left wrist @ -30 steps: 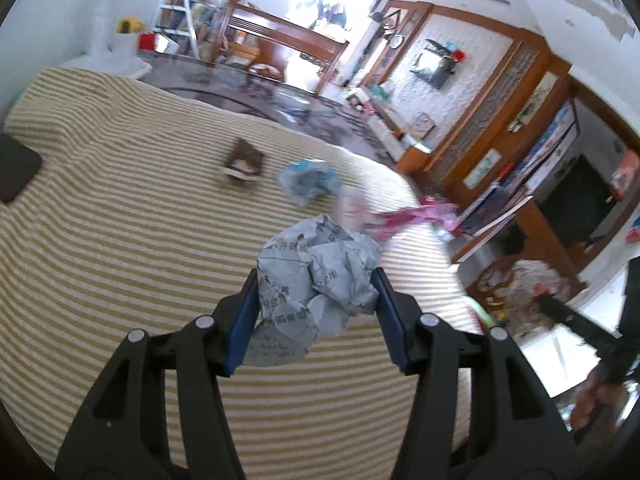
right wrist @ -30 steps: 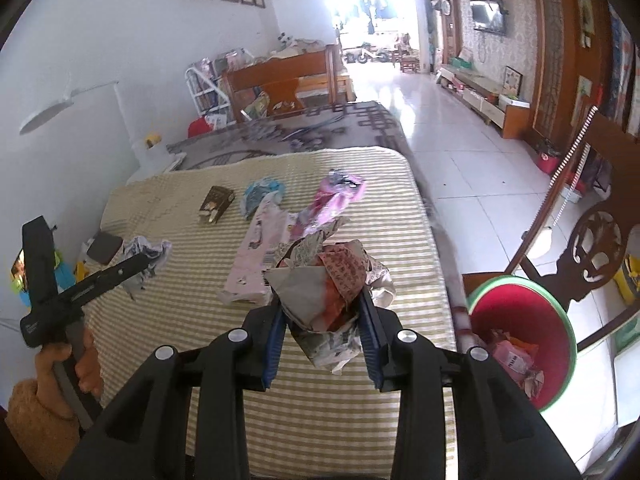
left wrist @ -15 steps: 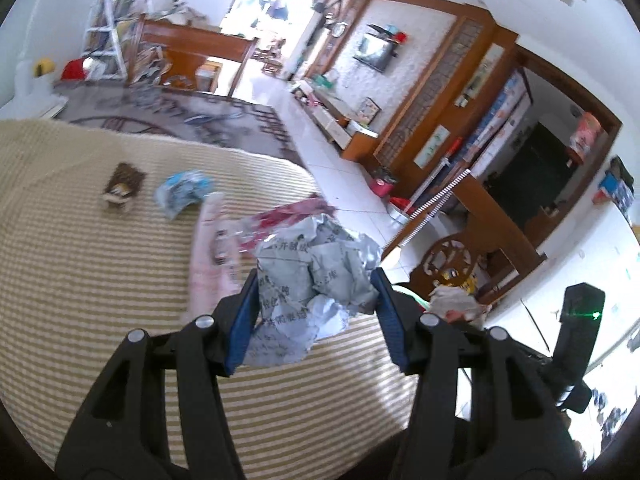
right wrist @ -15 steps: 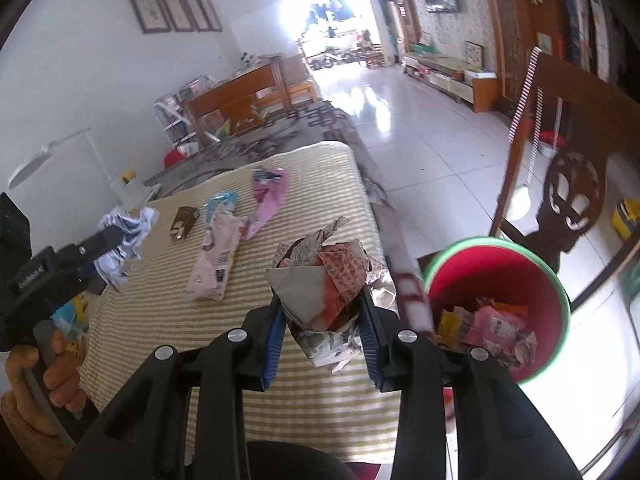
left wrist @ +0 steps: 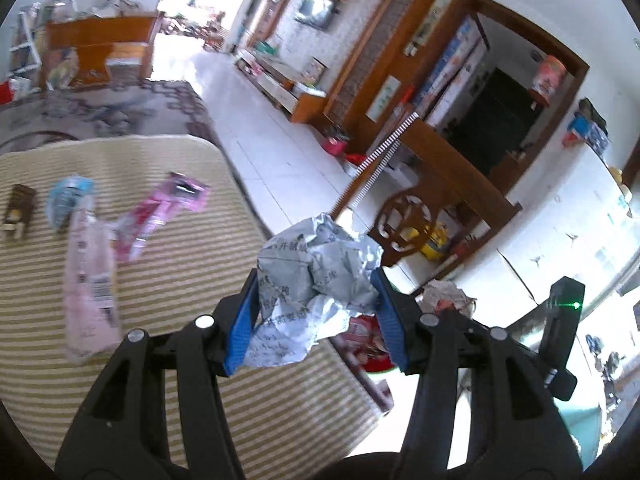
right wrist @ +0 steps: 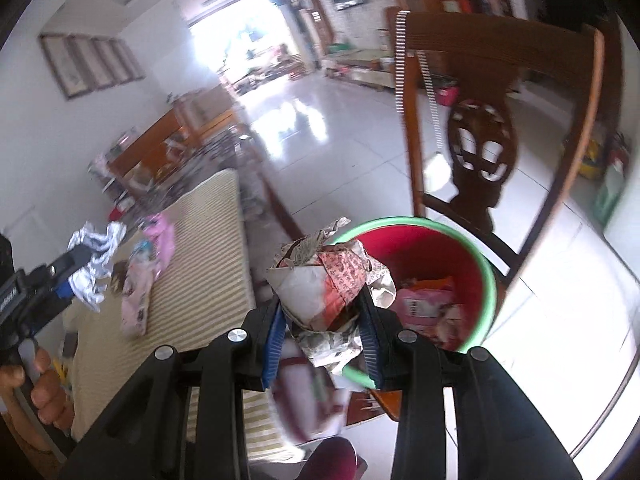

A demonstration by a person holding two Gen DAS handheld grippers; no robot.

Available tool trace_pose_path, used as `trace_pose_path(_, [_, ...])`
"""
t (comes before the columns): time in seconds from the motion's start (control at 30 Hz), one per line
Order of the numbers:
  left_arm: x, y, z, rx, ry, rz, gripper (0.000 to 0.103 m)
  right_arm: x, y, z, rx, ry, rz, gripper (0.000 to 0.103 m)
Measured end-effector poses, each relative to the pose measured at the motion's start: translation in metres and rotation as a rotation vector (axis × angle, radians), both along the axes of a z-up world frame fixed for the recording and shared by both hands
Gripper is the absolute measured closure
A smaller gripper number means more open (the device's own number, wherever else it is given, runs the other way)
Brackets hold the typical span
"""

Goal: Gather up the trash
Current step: 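Carry the blue paper with the left tool while the right tool carries brown-red paper to the bin, then open both tools over the red bin to drop the papers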

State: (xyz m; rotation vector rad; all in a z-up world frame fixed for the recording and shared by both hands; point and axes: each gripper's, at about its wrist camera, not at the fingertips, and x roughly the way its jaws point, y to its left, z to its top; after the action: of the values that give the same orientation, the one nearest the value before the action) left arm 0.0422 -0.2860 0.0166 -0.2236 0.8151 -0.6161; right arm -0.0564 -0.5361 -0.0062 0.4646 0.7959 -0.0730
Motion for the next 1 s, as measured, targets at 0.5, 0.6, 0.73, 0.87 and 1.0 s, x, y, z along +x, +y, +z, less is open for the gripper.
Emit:
trace_pose_path(0.5, [0.028, -0.092, -0.036, 0.076, 0.109, -0.247, 0.046, 0.009, -0.034, -0.026, 0.020, 0.032, -0.082, 0.061])
trace_pose_path(0.6, [0.033, -0.096, -0.036, 0.097, 0.098, -0.246, 0.026, 0.015, -0.033, -0.029, -0.025, 0.029, -0.116, 0.035])
trace_pose_path(0.73, [0.034, -0.080, -0.035, 0.058, 0.075, -0.201, 0.014, 0.022, -0.030, -0.033, -0.053, 0.026, -0.115, 0.025])
trace_pose_path(0.87, [0.038, -0.049, -0.040, 0.069, 0.079, -0.098, 0.014, 0.022, -0.028, -0.036, -0.044, 0.034, -0.103, 0.022])
trace_pose_path(1.0, [0.044, 0.013, -0.050, 0.138, 0.059, 0.114, 0.014, 0.020, -0.027, -0.039, -0.021, 0.039, -0.106, 0.021])
